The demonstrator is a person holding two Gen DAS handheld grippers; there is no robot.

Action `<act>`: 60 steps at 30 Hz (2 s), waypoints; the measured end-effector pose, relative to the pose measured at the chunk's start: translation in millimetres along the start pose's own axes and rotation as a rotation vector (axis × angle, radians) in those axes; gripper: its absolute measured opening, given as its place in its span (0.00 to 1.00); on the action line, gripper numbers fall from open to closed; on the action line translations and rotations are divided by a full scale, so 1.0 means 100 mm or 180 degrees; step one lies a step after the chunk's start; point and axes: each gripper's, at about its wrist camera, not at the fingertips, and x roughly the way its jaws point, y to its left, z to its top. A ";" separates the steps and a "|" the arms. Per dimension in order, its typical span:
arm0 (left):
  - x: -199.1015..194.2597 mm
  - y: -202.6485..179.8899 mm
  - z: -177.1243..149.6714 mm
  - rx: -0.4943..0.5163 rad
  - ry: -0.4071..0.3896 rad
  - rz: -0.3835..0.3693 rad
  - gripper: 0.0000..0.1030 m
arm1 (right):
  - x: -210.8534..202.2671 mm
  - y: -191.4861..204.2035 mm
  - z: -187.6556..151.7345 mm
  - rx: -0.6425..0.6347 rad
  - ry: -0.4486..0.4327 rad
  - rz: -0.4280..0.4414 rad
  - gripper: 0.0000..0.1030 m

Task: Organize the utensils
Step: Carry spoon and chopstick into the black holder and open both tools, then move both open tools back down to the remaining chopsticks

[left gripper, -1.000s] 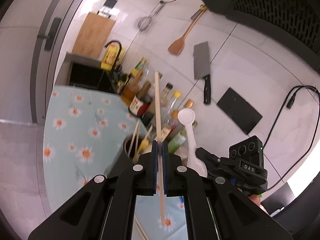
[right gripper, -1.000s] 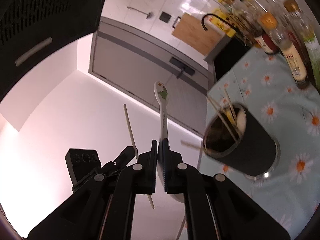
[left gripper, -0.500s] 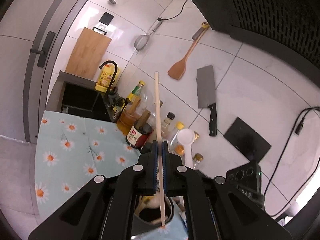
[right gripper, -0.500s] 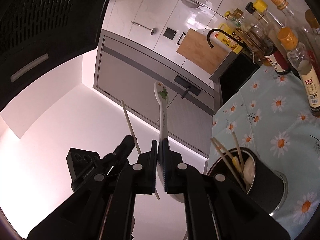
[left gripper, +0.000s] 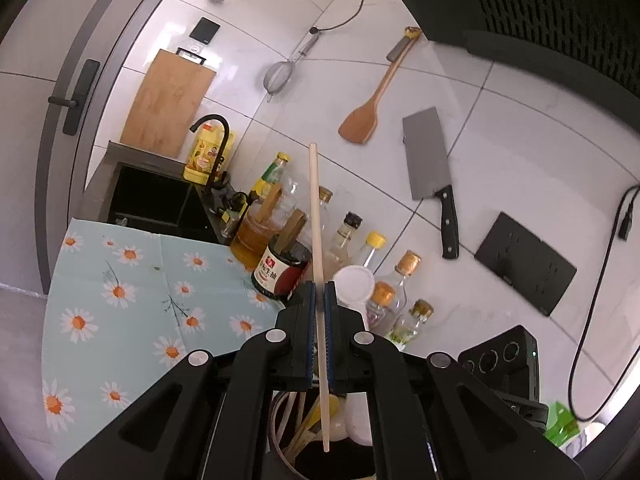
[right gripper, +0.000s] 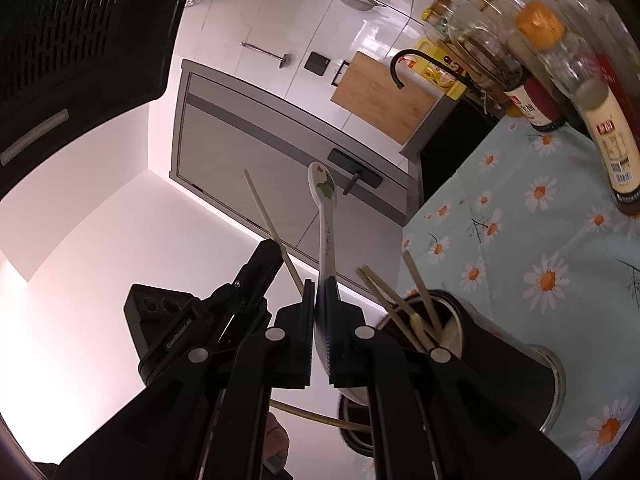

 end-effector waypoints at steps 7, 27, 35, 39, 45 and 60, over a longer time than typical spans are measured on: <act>0.09 0.02 -0.15 0.0038 0.0102 -0.0001 0.03 | 0.03 -0.05 -0.11 -0.0087 0.0028 -0.0051 0.06; 0.03 -0.06 -0.40 0.0066 0.0363 0.0014 0.06 | -0.21 0.00 -0.12 -0.0107 -0.0014 -0.0257 0.23; -0.05 -0.12 -0.39 0.0124 0.0373 0.0035 0.06 | -0.29 0.12 -0.17 -0.0127 -0.0025 -0.0245 0.23; -0.13 -0.17 -0.37 0.0133 0.0336 0.0057 0.06 | -0.31 0.20 -0.21 -0.0150 0.0008 -0.0262 0.23; -0.32 -0.28 -0.31 0.0198 0.0263 0.0044 0.10 | -0.44 0.36 -0.30 -0.0208 0.0015 -0.0289 0.23; -1.07 -0.50 -0.52 0.0225 0.0337 0.0146 0.13 | -0.86 0.65 -0.79 -0.0443 0.0517 -0.1301 0.25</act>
